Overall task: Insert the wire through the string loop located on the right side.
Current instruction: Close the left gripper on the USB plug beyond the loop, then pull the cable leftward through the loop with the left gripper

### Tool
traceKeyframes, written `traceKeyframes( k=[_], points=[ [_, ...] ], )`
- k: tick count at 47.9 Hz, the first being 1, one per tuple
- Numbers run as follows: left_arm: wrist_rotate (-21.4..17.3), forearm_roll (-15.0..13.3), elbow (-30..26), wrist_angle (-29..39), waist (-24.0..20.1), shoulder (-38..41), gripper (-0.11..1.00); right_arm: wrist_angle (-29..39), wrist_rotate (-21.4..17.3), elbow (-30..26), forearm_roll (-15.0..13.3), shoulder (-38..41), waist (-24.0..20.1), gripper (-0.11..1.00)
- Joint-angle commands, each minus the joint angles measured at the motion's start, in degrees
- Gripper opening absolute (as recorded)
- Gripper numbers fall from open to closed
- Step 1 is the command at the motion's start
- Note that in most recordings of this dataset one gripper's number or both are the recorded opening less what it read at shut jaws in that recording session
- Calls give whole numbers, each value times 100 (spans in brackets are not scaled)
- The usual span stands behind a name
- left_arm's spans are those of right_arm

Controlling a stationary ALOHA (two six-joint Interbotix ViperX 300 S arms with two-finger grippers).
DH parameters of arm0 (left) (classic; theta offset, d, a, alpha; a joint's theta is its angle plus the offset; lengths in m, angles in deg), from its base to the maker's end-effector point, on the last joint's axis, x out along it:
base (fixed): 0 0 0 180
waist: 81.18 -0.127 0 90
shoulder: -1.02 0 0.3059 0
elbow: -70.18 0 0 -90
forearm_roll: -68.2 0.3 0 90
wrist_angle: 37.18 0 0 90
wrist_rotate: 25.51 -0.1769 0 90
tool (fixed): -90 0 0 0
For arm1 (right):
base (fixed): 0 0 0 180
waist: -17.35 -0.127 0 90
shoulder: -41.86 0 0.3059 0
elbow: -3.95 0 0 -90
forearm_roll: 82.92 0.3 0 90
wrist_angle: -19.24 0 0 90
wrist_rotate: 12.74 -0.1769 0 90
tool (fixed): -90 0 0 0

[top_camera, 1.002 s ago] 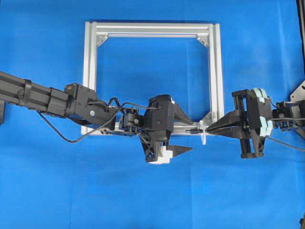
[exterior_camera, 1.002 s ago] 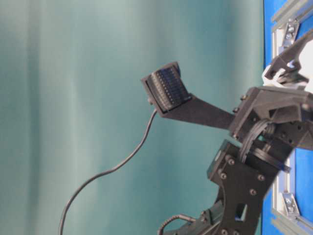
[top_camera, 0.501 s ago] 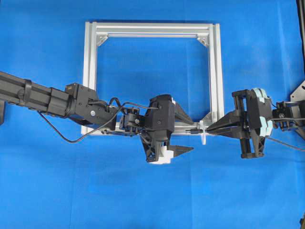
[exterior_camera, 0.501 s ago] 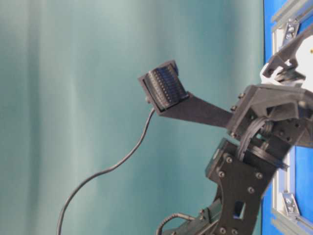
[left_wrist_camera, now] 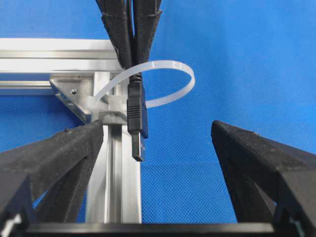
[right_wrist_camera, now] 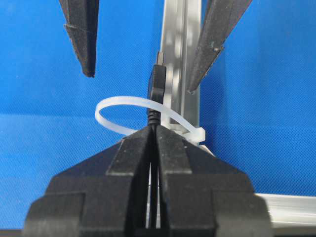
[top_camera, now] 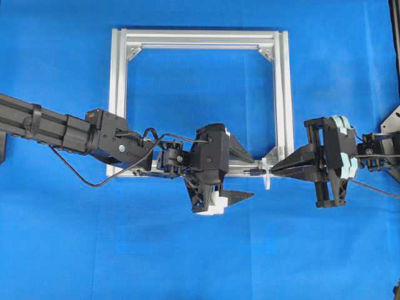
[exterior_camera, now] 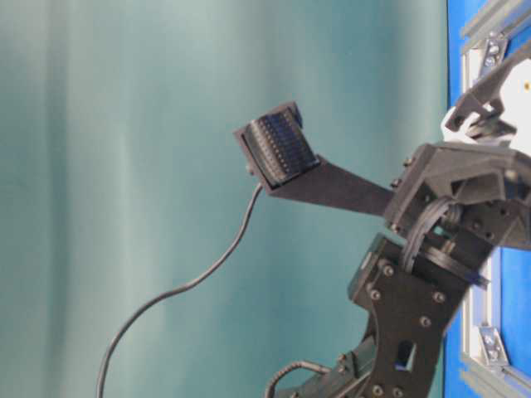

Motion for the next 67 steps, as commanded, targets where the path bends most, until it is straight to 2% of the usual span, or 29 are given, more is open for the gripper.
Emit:
traceKeyframes(
  k=[1,9,12,16,22,26,41,45,48,51,61,64,67],
  points=[
    [0,9,-132,-53,-9,-105,86,-26,-9,-105,18,-26,9,-4],
    [0,9,-202,-35,-9,-88,83,-26,-9,-105,9,-26,9,-4],
    [9,9,-246,-18,-18,-70,79,-26,-9,-105,18,-26,0,-4],
    [18,9,-316,-9,-35,-44,63,-26,-9,-105,9,-26,9,-4],
    [-35,9,-378,53,-35,-26,26,-26,-9,-114,9,-26,9,-4],
    [-44,9,-369,167,-44,-35,8,-26,-9,-114,9,-26,9,-4],
    [-44,18,-369,308,-70,-35,8,-26,-9,-114,-9,-26,9,-3],
    [-44,9,-378,316,-70,-44,8,-26,-9,-114,-9,-26,9,1],
    [-44,9,-360,325,-70,-44,8,-18,-18,-123,-9,-26,9,11],
    [-44,18,-352,325,-70,-62,8,9,-18,-123,-9,-26,9,25],
    [-44,9,-334,325,-70,-79,8,105,0,-141,-9,-26,9,87],
    [-44,9,-325,325,-70,-88,8,105,0,-141,-9,-26,9,96],
    [-44,9,-299,325,-70,-123,8,114,0,-149,-9,-26,0,93]
  ],
)
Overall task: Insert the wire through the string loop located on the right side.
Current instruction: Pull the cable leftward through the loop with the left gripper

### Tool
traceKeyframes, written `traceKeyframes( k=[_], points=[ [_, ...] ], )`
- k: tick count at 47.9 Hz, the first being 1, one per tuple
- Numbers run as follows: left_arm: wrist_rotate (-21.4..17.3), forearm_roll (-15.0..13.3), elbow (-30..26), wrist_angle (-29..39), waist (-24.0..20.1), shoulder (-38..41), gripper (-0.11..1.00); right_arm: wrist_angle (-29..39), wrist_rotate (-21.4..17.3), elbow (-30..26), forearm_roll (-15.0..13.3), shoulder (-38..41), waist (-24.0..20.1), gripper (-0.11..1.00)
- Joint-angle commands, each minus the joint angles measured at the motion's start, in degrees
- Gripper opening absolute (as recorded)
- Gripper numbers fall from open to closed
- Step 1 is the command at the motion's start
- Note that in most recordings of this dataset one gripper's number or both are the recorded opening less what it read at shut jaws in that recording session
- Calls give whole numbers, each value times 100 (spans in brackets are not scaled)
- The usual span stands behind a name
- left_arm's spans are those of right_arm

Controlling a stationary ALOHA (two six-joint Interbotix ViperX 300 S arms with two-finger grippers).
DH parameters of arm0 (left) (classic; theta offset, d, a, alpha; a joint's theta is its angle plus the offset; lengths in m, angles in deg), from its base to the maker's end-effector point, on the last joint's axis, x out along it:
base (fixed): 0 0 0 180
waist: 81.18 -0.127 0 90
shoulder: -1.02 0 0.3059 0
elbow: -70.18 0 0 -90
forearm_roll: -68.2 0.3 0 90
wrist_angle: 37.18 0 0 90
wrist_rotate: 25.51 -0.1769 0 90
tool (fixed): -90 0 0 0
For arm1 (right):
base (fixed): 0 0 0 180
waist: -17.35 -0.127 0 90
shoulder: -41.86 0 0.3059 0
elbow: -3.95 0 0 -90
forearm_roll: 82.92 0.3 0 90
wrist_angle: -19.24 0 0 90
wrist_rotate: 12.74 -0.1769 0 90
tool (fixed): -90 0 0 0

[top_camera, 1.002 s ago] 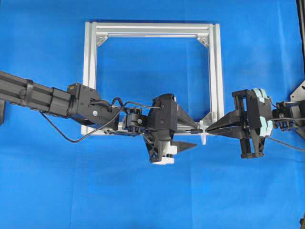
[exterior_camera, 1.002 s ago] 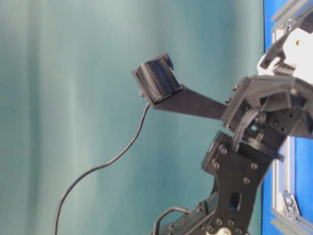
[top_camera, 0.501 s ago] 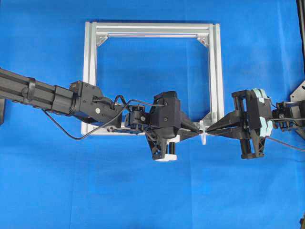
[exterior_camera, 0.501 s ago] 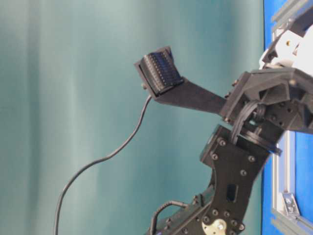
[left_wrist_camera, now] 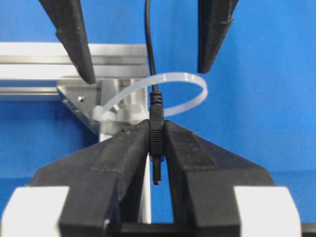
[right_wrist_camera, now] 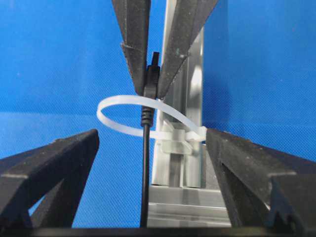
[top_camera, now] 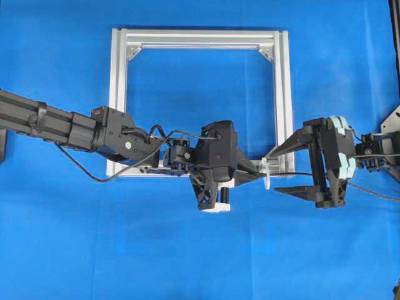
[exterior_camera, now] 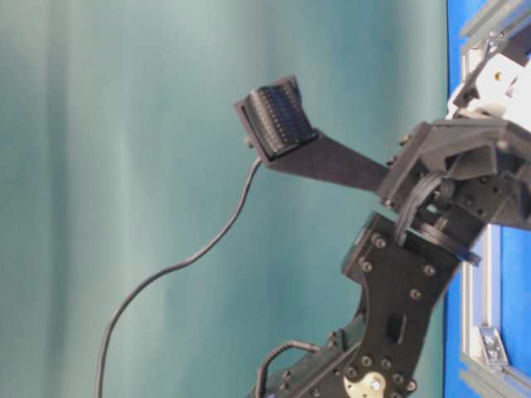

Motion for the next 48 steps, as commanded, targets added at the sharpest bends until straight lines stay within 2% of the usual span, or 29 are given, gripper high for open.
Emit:
traceKeyframes(
  k=[1,13,30,48],
  points=[
    [-9,18,-9,-26,0,-211,8,-18,9,-97,-18,-35,9,93],
    [-35,9,686,-114,-9,-668,8,9,9,-123,-18,-35,9,94],
    [0,9,2760,-958,88,-2101,8,185,9,-237,-26,-35,0,94],
    [62,9,4772,-984,185,-3700,8,325,18,-378,-26,-35,0,94]
  ],
)
